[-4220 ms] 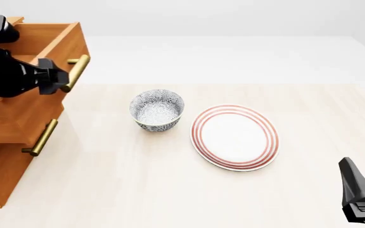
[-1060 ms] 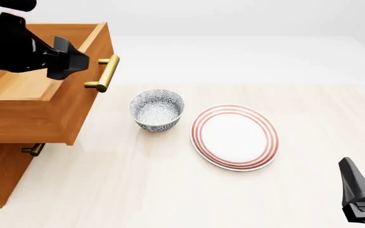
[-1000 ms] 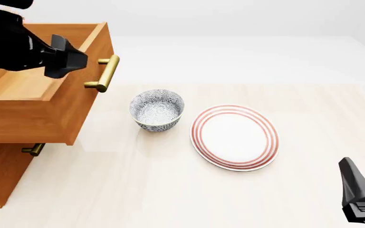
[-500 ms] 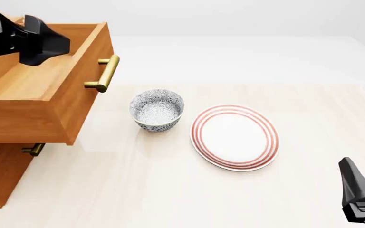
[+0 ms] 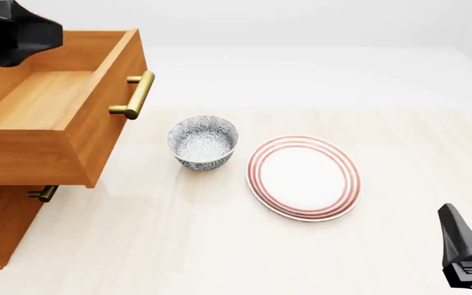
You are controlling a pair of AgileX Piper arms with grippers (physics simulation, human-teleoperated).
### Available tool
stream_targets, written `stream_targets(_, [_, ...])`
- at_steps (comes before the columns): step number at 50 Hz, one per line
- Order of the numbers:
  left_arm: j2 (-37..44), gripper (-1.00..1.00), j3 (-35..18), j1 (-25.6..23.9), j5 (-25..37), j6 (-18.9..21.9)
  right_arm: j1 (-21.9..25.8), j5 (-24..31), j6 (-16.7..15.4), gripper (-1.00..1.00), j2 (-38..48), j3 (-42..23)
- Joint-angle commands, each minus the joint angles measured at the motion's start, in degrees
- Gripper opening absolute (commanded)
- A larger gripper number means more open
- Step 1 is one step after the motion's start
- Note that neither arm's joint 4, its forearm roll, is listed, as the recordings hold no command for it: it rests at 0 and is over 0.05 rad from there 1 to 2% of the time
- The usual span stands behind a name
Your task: Open the top drawer of the cabinet.
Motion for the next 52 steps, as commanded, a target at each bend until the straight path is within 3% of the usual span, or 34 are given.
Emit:
stream_targets(1, [-2.7, 1.0, 0.1, 1.2, -0.5, 0.3, 0.0, 0.0, 0.0, 1.0, 0.0, 0.0])
stream_targets(52, [-9.3, 1.0, -2.9, 4.4, 0.0, 2.2, 0.0, 0.0, 0.0, 1.0, 0.0, 0.0])
